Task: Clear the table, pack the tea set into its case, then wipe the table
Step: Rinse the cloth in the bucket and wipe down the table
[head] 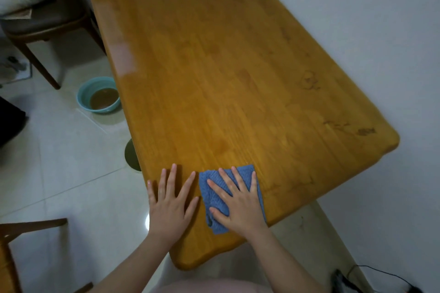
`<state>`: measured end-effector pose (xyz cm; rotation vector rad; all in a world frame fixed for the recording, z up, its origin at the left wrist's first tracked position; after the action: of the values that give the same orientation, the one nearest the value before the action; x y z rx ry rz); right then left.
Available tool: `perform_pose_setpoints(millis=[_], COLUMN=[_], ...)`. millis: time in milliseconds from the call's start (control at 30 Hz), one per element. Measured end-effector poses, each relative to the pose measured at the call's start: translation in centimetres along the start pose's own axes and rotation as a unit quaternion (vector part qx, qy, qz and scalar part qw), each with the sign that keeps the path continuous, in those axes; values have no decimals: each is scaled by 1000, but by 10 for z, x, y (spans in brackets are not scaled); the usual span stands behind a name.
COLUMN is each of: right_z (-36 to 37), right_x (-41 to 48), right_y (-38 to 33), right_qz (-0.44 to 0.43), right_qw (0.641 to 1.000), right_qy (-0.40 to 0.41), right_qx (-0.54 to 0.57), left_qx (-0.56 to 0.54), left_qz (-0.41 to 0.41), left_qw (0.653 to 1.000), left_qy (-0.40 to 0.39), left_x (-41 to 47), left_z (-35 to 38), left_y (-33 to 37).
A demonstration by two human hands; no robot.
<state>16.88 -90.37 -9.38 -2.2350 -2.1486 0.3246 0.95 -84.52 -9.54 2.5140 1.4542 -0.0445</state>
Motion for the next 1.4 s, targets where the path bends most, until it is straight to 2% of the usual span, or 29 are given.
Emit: perform_pose_setpoints(millis=[433, 633, 733, 900, 1200, 1400], right_z=[-25, -37, -36, -34, -20, -19], right_x=[12, 20, 20, 15, 12, 9], right_y=[178, 259, 257, 230, 151, 150], right_qz=[1, 40, 57, 132, 93, 68], right_qw=[1000, 998, 997, 991, 995, 997], right_qy=[-1, 2, 0, 17, 19, 27], right_qx=[-22, -43, -46, -24, -22, -26], left_qx=[5, 8, 6, -6, -24, -7], left_qz=[-79, -112, -122, -130, -127, -105], left_qw=[997, 994, 992, 991, 991, 994], left_qy=[13, 11, 14, 19, 38, 32], left_x=[33, 31, 26, 24, 34, 35], left_z=[16, 26, 26, 26, 12, 14], left_y=[100, 114, 108, 98, 97, 97])
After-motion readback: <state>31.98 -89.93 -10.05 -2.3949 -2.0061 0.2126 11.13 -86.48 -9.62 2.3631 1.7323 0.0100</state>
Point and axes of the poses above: each hand's wrist, its own x-axis towards the middle knuckle, its own z-axis out of the palm, y = z × x, the point moved 9 cm from there along x, towards the middle knuckle, and after that the axes turned 4 degrees about z, right-handed, at the moved point
